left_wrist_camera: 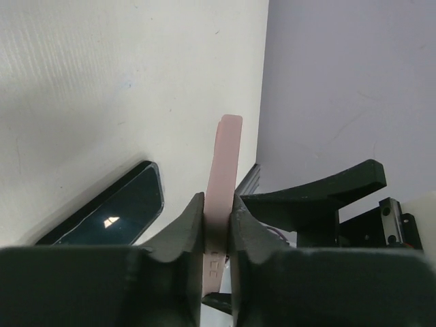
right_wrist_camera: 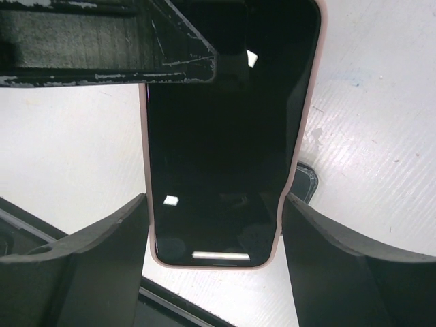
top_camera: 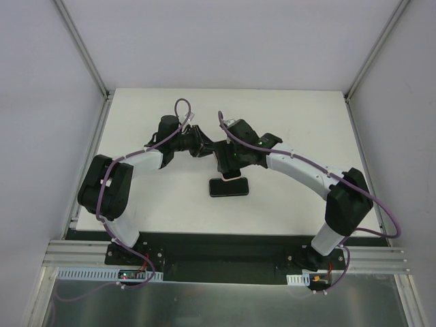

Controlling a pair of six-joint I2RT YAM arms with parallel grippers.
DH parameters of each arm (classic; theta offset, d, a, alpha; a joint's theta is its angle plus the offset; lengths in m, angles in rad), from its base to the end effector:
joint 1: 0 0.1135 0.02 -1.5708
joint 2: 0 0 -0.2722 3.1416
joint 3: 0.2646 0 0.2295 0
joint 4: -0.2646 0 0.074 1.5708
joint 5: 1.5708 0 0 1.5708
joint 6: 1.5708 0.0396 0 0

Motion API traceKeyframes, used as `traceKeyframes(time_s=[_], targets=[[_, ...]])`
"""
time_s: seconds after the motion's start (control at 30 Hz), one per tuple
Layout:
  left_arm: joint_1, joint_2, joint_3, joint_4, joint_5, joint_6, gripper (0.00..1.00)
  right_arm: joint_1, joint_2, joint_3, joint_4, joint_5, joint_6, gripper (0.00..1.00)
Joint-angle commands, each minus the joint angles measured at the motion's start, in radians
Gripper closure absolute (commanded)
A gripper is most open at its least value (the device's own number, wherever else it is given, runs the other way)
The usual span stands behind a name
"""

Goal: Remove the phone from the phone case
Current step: Remove the phone case from the phone.

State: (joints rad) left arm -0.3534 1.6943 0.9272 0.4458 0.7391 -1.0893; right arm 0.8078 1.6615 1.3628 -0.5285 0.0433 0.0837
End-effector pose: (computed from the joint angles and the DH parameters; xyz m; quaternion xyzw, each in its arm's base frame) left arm 0.3216 -0.1471 0.2405 -0.0749 0.7817 -0.5802 0.2161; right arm 0.2437 0.2524 0.2932 -0.3226 0.8739 0.1384 0.3364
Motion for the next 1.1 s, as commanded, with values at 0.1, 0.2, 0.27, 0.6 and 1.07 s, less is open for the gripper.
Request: traceKeyframes(time_s=[0.1,0.2,0.27,0.6,1.07], targets=[[-0.007,-0.004,0.025,0.108,0.062,-0.035,1.00,0.007,-0.023,0.058,0.032,-0.029,0.021,0.86],[-0.006,-0.007,0.024,0.108,0.062,-0.037,1.00,0.007,-0.031,0.056,0.030,-0.034,0.014,0.43],[0.001,-0.013,0.021,0.103,0.065,-0.035,1.00,0.005,-0.051,0.058,0.019,-0.030,0.010,0.06],[0.044,-0.082,0.025,0.047,0.124,0.031,1.00,-0.062,-0.278,-0.013,-0.047,0.003,-0.010,0.04],[0.050,-0.156,0.099,-0.007,0.315,0.151,1.00,-0.176,-0.359,-0.191,0.065,-0.161,0.050,0.02]])
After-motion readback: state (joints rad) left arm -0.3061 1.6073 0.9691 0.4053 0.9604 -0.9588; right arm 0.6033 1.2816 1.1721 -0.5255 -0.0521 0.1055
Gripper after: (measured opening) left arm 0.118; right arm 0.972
